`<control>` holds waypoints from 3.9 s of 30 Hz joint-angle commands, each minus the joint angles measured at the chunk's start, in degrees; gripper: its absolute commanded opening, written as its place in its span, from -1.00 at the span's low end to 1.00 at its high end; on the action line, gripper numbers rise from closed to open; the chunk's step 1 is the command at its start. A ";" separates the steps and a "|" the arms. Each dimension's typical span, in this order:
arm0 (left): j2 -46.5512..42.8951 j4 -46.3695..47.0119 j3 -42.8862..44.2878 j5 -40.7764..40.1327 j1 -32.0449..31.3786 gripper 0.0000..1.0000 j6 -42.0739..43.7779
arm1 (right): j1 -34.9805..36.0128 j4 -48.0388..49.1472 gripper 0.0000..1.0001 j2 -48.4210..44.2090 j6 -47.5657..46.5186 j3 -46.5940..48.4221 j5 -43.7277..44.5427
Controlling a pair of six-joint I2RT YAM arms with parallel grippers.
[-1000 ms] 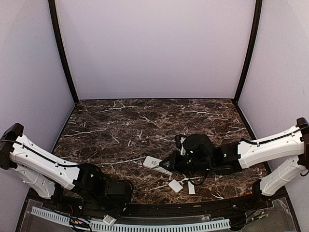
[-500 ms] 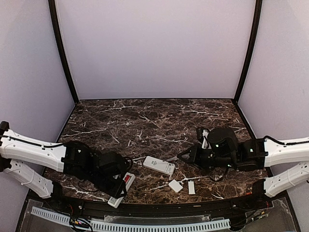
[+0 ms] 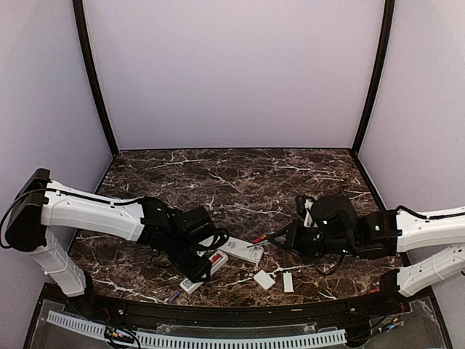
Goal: Unload the batteries from the remote control
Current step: Place the remote control without the battery cover at the corner of the board, then hold the remote control without the battery cover at the corner of the board, then remove the battery from the remote control without the battery cover.
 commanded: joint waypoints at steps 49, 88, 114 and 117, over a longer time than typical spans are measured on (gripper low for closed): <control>15.75 0.17 6.18 -4.06 -5.08 0.16 38.99 | 3.84 14.66 -1.00 8.36 5.94 -9.01 -2.68; 13.32 -0.08 5.14 -2.28 -3.68 -0.30 41.07 | 3.77 16.90 -1.00 13.33 5.88 -6.93 -3.45; 14.38 -0.57 5.26 -2.09 -3.68 -0.47 41.28 | 4.00 33.41 -1.00 11.85 7.97 -7.79 -9.14; 14.48 -0.60 5.28 -2.09 -3.70 -0.48 41.29 | 4.10 32.00 -1.00 9.42 8.13 -8.06 -7.95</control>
